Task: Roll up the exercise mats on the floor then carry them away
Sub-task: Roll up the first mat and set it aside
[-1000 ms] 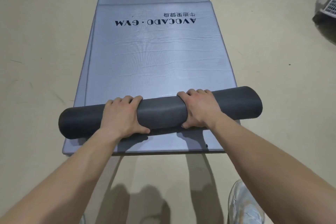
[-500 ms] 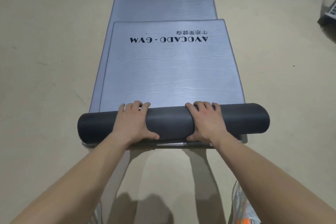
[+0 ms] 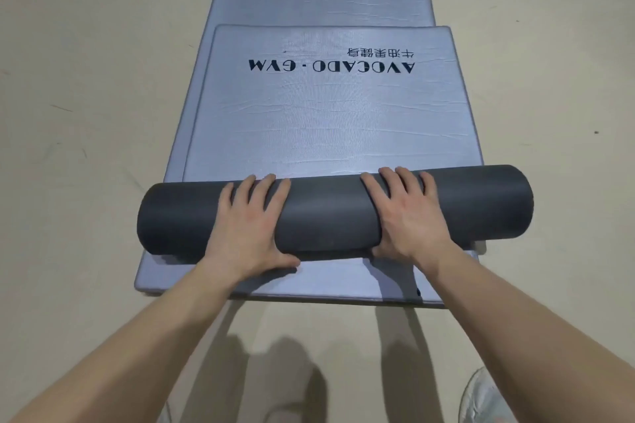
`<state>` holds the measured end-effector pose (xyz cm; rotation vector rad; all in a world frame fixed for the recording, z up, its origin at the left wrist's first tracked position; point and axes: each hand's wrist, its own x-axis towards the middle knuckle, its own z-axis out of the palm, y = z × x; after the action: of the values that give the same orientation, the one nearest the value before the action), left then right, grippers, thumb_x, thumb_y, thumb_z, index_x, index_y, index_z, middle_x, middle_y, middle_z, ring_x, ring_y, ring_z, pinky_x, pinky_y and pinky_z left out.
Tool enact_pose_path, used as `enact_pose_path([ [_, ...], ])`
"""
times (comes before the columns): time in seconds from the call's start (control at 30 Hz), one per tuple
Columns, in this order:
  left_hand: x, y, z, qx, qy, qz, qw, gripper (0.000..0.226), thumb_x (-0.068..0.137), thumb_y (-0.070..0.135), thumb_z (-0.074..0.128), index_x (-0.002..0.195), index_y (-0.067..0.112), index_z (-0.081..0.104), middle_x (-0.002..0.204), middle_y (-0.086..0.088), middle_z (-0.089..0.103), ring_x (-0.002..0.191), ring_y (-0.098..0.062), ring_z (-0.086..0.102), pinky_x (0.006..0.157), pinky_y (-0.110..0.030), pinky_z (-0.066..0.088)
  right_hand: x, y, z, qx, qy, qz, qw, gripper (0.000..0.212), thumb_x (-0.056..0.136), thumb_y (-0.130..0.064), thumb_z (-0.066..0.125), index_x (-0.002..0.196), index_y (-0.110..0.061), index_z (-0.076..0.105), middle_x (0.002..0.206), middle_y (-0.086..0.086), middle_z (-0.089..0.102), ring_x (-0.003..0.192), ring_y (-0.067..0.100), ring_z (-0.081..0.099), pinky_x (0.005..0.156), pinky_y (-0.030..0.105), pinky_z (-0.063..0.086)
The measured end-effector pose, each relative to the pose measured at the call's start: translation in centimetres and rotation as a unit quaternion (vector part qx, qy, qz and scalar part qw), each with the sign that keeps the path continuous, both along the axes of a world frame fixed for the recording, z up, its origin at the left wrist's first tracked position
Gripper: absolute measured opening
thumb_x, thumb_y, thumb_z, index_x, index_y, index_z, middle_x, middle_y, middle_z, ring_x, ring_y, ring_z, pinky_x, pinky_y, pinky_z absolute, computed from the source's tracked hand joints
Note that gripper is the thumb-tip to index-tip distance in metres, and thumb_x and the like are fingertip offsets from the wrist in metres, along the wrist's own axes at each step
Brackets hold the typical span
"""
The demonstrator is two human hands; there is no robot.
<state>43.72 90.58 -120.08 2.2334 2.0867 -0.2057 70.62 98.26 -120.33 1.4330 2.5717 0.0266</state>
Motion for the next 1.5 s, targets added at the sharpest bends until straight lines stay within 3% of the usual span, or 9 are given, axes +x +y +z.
enact_pose_path([
  [0.1, 0.1, 0.3, -0.2, 0.001, 0.006, 0.0, 1.0, 0.125, 0.049, 0.08, 0.074, 0.152, 0.023, 0.033, 0.15, -0.005, 0.045, 0.133, -0.034, 0.046, 0.113, -0.053, 0.033, -0.3, 0.7, 1.1, -0.035, -0.019, -0.001, 0.999, 0.127, 0.044, -0.073, 0.08, 0.15, -0.027, 0.027, 0.142, 0.006, 0.045, 0.128, 0.032, 0.044, 0.112, 0.053, 0.029],
  [0.33, 1.2, -2.1, 4.1, -0.22, -0.027, -0.043, 0.974, 0.112, 0.049, 0.082, 0.069, 0.144, 0.033, 0.033, 0.127, 0.004, 0.054, 0.106, -0.025, 0.056, 0.094, -0.043, 0.048, 1.1, -4.0, 4.5, -0.218, -0.039, -0.011, 0.975, 0.12, 0.047, -0.069, 0.079, 0.149, -0.032, 0.025, 0.139, -0.001, 0.047, 0.129, 0.028, 0.048, 0.113, 0.048, 0.03],
  [0.43, 1.1, -1.1, 5.2, -0.28, -0.061, -0.024, 0.958, 0.115, 0.045, 0.08, 0.078, 0.143, 0.036, 0.037, 0.122, 0.007, 0.057, 0.106, -0.024, 0.059, 0.092, -0.043, 0.051, 1.1, -7.8, 4.0, -0.146, -0.043, -0.029, 0.988, 0.128, 0.058, -0.071, 0.08, 0.159, -0.026, 0.017, 0.155, 0.007, 0.035, 0.144, 0.033, 0.033, 0.121, 0.056, 0.019],
  [0.53, 0.4, 0.5, 5.6, -0.321, -0.11, 0.01, 0.941, 0.12, 0.043, 0.079, 0.082, 0.147, 0.039, 0.039, 0.123, 0.011, 0.06, 0.11, -0.022, 0.06, 0.093, -0.044, 0.052, 1.0, -8.1, 3.5, -0.096, -0.006, -0.037, 0.995, 0.121, 0.054, -0.072, 0.081, 0.154, -0.03, 0.026, 0.152, 0.004, 0.041, 0.141, 0.031, 0.039, 0.118, 0.054, 0.025],
  [0.73, 3.5, -2.6, 4.1, -0.094, 0.017, 0.014, 0.995, 0.122, 0.054, 0.088, 0.066, 0.153, 0.028, 0.026, 0.152, 0.0, 0.041, 0.138, -0.028, 0.041, 0.117, -0.049, 0.026, -0.3, -1.0, 5.9, -0.249, -0.001, -0.037, 0.968, 0.124, 0.047, -0.076, 0.081, 0.154, -0.038, 0.029, 0.142, -0.004, 0.052, 0.127, 0.025, 0.051, 0.105, 0.045, 0.038],
  [0.97, 1.2, 4.1, 4.8, -0.146, -0.104, 0.003, 0.984, 0.124, 0.047, 0.09, 0.071, 0.152, 0.035, 0.035, 0.142, 0.004, 0.053, 0.128, -0.024, 0.051, 0.108, -0.046, 0.037, 1.7, -4.7, 3.0, -0.024, -0.001, -0.03, 0.999, 0.144, 0.038, -0.071, 0.089, 0.155, -0.013, 0.029, 0.151, 0.017, 0.04, 0.139, 0.043, 0.038, 0.116, 0.059, 0.026],
  [1.13, 0.9, -0.2, 1.7, 0.05, -0.061, 0.015, 0.997, 0.123, 0.054, 0.087, 0.064, 0.154, 0.022, 0.034, 0.159, -0.008, 0.037, 0.146, -0.035, 0.033, 0.119, -0.057, 0.02, 0.7, 1.1, 3.7, -0.05, -0.008, -0.017, 0.999, 0.145, 0.039, -0.081, 0.084, 0.157, -0.025, 0.021, 0.154, 0.01, 0.038, 0.141, 0.035, 0.037, 0.117, 0.055, 0.025],
  [1.27, -0.3, 1.9, 0.1, 0.038, 0.009, 0.002, 0.999, 0.143, 0.041, 0.08, 0.083, 0.157, 0.022, 0.023, 0.16, -0.01, 0.036, 0.144, -0.039, 0.035, 0.117, -0.057, 0.026, 0.2, 2.1, 2.5, -0.035, -0.038, -0.007, 0.999, 0.151, 0.037, -0.083, 0.082, 0.161, -0.025, 0.015, 0.158, 0.017, 0.031, 0.147, 0.041, 0.025, 0.12, 0.066, 0.014],
  [1.5, -0.3, 4.5, 2.0, -0.039, 0.023, -0.014, 0.999, 0.127, 0.044, 0.085, 0.069, 0.149, 0.028, 0.029, 0.142, 0.002, 0.05, 0.12, -0.03, 0.053, 0.105, -0.047, 0.039, -0.1, 2.4, 2.1, -0.006, -0.048, 0.01, 0.999, 0.132, 0.042, -0.058, 0.087, 0.152, -0.02, 0.026, 0.138, 0.015, 0.045, 0.121, 0.04, 0.046, 0.105, 0.061, 0.034],
])
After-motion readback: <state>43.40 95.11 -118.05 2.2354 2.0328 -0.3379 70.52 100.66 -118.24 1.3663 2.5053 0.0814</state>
